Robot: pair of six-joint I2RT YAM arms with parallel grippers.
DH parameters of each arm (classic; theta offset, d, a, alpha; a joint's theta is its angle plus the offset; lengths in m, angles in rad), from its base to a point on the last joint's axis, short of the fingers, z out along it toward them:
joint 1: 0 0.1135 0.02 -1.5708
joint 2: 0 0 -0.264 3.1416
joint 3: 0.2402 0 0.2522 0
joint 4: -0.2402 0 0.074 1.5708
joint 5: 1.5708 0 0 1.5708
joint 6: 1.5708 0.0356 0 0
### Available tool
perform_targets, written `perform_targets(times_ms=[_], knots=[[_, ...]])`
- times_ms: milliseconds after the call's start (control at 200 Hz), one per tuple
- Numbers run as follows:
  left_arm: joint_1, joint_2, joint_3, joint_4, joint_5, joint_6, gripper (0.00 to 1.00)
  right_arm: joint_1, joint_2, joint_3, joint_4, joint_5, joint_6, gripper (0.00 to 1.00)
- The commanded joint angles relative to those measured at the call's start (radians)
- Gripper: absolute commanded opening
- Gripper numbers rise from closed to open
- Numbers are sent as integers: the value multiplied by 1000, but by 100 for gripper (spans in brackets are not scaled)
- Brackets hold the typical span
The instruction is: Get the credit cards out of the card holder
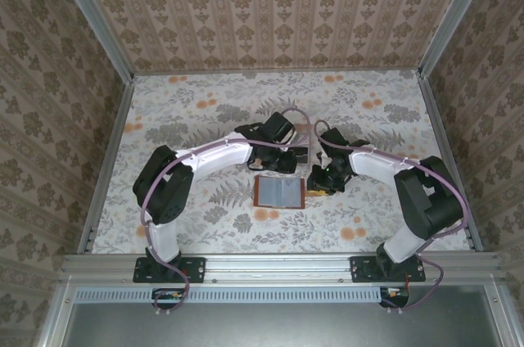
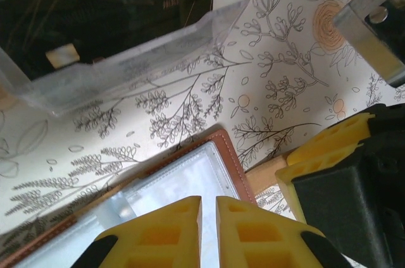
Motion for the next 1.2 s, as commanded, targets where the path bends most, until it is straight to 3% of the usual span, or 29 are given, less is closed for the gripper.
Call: perform_targets(times_ms=[0, 550, 685, 1195], knots=[[-14, -41, -36, 69, 46, -79, 14, 5, 27, -17, 6, 35, -7, 26], [-73, -8, -171, 241, 131, -262, 19, 6, 37, -5, -3, 35, -14, 26], [-81, -7, -199, 277, 138, -291, 27, 6, 35, -1, -11, 36, -17, 26], [-85, 41, -200, 261, 145, -332, 27, 5, 26, 1, -19, 35, -19, 26]])
